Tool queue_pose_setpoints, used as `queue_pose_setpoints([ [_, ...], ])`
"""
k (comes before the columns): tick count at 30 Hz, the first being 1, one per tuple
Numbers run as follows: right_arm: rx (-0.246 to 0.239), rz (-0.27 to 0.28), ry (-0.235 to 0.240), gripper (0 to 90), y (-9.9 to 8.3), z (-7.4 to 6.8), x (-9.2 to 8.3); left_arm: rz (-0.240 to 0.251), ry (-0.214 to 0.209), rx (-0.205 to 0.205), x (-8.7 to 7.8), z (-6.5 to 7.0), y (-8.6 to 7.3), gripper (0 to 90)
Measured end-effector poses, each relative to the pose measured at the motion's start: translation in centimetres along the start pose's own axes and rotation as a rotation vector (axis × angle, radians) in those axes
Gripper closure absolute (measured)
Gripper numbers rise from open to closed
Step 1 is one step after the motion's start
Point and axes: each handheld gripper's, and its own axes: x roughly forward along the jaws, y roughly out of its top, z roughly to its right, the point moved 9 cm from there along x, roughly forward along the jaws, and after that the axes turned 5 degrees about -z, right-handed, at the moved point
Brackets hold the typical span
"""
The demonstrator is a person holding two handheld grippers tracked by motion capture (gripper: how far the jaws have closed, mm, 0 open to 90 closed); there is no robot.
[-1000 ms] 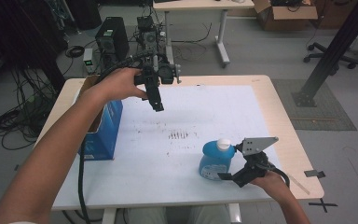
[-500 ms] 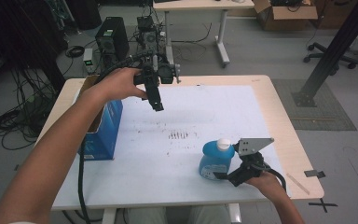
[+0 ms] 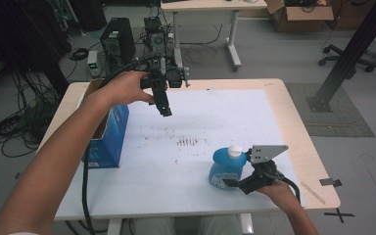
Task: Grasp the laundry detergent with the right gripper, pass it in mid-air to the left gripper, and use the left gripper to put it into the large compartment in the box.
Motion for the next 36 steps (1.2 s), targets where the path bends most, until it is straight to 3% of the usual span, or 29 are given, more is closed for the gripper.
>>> queue_pose_setpoints([
  [23, -0.027, 0.03, 0.001, 41.0, 0.22, 0.01, -0.5, -0.002, 0.003, 0.001, 0.02, 0.06, 0.01, 7.0],
  [36, -0.073, 0.04, -0.025, 44.0, 0.6, -0.15, -0.57, -0.008, 0.012, 0.014, -0.26, 0.56, -0.04, 7.1],
])
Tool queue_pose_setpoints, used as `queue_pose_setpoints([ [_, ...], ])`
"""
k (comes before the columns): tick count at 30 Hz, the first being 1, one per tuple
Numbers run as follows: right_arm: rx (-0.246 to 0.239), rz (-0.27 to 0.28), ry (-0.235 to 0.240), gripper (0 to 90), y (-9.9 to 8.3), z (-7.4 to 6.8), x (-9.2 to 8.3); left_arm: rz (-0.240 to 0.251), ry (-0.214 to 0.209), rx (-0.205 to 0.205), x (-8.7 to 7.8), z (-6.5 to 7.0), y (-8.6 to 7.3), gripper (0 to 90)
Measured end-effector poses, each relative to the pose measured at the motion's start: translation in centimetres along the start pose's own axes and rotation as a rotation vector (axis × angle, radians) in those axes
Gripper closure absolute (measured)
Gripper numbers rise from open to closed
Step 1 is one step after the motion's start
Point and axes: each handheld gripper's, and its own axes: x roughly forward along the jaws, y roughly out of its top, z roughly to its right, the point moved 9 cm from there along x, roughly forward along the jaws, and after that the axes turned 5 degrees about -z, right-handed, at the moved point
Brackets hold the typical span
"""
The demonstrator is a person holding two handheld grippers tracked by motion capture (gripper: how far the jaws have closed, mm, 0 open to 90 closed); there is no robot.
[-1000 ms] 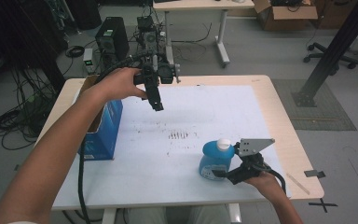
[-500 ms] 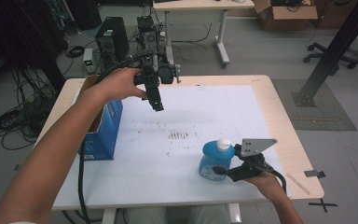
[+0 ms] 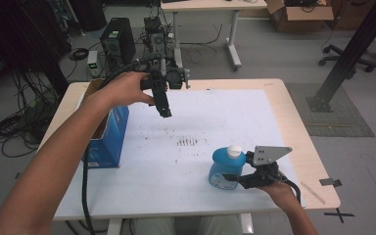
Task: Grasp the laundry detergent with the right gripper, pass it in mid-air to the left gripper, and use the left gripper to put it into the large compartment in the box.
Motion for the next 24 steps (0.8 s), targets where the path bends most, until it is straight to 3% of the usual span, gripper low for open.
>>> queue_pose_setpoints([
  [4, -0.016, 0.003, -0.006, 44.3, 0.5, -0.1, -0.1, 0.005, 0.004, 0.006, -0.2, 0.2, 0.1, 7.1],
  [7, -0.032, 0.029, -0.002, 44.4, 1.9, -0.1, -0.7, 0.015, 0.009, 0.022, -0.7, 0.8, 0.2, 7.2],
  [12, -0.061, 0.021, -0.003, 44.4, 3.8, -0.2, -1.5, 0.028, 0.008, 0.034, -1.2, 1.4, 0.3, 7.1],
  [16, -0.036, 0.01, 0.014, 44.5, 5.0, -0.2, -2.1, 0.033, 0.005, 0.034, -1.7, 1.8, 0.3, 7.2],
  [24, -0.051, 0.007, 0.007, 44.5, 7.0, -0.1, -3.0, 0.057, -0.008, 0.055, -3.5, 3.4, 0.5, 7.3],
])
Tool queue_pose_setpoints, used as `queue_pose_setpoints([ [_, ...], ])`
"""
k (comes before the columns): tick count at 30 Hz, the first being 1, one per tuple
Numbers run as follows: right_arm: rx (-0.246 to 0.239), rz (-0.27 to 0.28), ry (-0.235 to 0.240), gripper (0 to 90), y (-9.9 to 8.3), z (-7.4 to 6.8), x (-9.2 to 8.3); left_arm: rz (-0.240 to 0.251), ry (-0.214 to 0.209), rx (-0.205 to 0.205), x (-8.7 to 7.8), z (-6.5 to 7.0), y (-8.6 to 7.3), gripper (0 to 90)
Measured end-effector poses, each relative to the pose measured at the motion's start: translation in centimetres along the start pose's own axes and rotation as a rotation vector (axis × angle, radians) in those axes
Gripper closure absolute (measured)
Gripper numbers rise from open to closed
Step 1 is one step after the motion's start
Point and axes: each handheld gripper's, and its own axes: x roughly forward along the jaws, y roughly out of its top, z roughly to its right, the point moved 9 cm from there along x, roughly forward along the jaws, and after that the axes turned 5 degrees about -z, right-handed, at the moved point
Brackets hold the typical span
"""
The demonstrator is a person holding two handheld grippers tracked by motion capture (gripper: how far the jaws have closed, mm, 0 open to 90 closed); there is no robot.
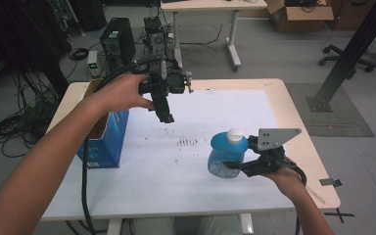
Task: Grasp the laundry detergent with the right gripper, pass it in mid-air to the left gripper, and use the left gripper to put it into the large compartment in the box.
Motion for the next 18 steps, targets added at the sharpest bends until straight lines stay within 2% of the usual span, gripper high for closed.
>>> queue_pose_setpoints([
  [4, 0.0, -0.004, 0.0, 44.4, 0.6, 0.2, -0.2, 0.012, -0.007, 0.013, -0.8, 0.8, 0.3, 7.3],
  [6, 0.001, -0.003, 0.009, 44.4, 1.2, 0.4, -0.4, 0.015, -0.011, 0.03, -1.6, 1.6, 0.5, 7.3],
  [18, -0.018, -0.017, 0.054, 44.3, 4.0, 0.4, -0.3, 0.065, -0.071, 0.064, -4.7, 4.6, 1.4, 7.3],
])
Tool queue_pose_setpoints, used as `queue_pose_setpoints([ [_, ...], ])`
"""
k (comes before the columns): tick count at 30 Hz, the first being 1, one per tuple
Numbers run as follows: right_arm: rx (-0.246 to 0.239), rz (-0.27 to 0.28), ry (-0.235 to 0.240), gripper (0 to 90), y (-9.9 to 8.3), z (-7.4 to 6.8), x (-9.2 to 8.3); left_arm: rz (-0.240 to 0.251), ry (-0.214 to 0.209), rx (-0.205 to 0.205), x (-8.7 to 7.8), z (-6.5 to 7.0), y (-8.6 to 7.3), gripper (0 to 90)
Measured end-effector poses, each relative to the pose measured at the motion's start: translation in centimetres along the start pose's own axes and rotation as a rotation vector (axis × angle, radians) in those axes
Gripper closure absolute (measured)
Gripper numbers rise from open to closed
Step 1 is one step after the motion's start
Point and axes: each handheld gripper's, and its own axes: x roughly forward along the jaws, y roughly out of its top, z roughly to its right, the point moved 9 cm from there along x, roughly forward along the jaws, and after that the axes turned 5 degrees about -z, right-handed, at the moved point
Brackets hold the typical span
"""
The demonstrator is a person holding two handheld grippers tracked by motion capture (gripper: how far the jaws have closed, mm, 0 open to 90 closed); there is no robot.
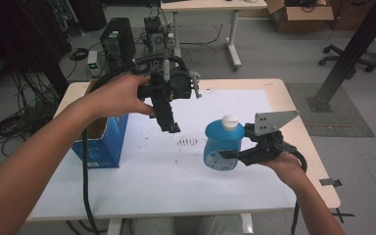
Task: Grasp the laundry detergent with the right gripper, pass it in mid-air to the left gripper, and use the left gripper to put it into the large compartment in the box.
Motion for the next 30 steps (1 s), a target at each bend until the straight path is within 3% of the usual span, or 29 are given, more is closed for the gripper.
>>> queue_pose_setpoints([
  [5, -0.006, -0.009, 0.017, 44.4, 0.6, 0.0, 0.4, 0.007, -0.014, 0.007, -0.6, 0.8, 0.2, 7.4],
  [12, -0.025, -0.027, 0.052, 44.4, 1.4, -0.2, 1.8, 0.019, -0.068, 0.019, -1.4, 2.0, 0.6, 7.5],
  [19, -0.031, -0.033, 0.078, 44.4, 1.7, -0.5, 3.2, 0.018, -0.083, 0.024, -1.4, 2.8, 0.9, 7.0],
  [30, -0.043, -0.05, 0.103, 44.5, 1.9, -0.9, 4.9, 0.026, -0.081, 0.035, -1.5, 2.8, 1.1, 6.8],
])
